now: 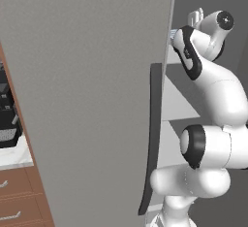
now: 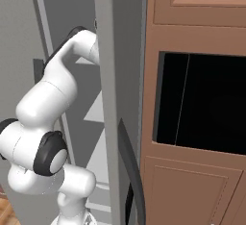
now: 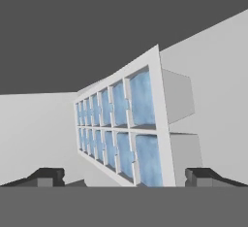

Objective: Open the freezer door, pick up the ice cube tray from the freezer, and place it on the dining counter.

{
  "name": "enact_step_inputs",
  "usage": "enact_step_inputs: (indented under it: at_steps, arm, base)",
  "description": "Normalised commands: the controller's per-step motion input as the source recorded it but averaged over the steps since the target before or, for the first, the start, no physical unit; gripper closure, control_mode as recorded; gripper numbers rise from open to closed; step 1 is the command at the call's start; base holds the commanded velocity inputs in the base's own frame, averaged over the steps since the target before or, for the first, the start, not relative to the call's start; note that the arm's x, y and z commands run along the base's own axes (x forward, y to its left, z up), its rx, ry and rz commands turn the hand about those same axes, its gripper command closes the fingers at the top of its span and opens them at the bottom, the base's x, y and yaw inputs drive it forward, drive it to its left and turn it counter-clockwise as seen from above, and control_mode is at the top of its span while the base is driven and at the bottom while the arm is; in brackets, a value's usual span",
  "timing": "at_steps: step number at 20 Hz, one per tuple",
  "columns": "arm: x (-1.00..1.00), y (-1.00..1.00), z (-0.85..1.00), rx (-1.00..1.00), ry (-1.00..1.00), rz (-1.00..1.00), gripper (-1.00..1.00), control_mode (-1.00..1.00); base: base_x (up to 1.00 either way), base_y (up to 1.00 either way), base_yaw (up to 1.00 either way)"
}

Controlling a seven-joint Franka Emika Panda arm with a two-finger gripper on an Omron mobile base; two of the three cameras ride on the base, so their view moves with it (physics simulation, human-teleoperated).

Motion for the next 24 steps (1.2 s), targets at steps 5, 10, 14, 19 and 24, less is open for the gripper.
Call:
enact_step_inputs:
  at_steps: [5, 10, 14, 19, 24]
  arm:
    - [0.0, 0.0, 0.0, 0.0, 0.0, 0.0, -1.0, -1.0]
    - [0.0, 0.0, 0.0, 0.0, 0.0, 0.0, -1.0, -1.0]
    - [0.0, 0.0, 0.0, 0.0, 0.0, 0.0, -1.0, -1.0]
    - [0.0, 0.0, 0.0, 0.0, 0.0, 0.0, -1.0, -1.0]
    - [0.03, -0.06, 0.0, 0.0, 0.01, 0.0, -1.0, -1.0]
  base:
    - [0.0, 0.0, 0.0]
    - [0.0, 0.0, 0.0]
    - [0.0, 0.0, 0.0]
    - [0.0, 0.0, 0.0]
    - [0.0, 0.0, 0.0]
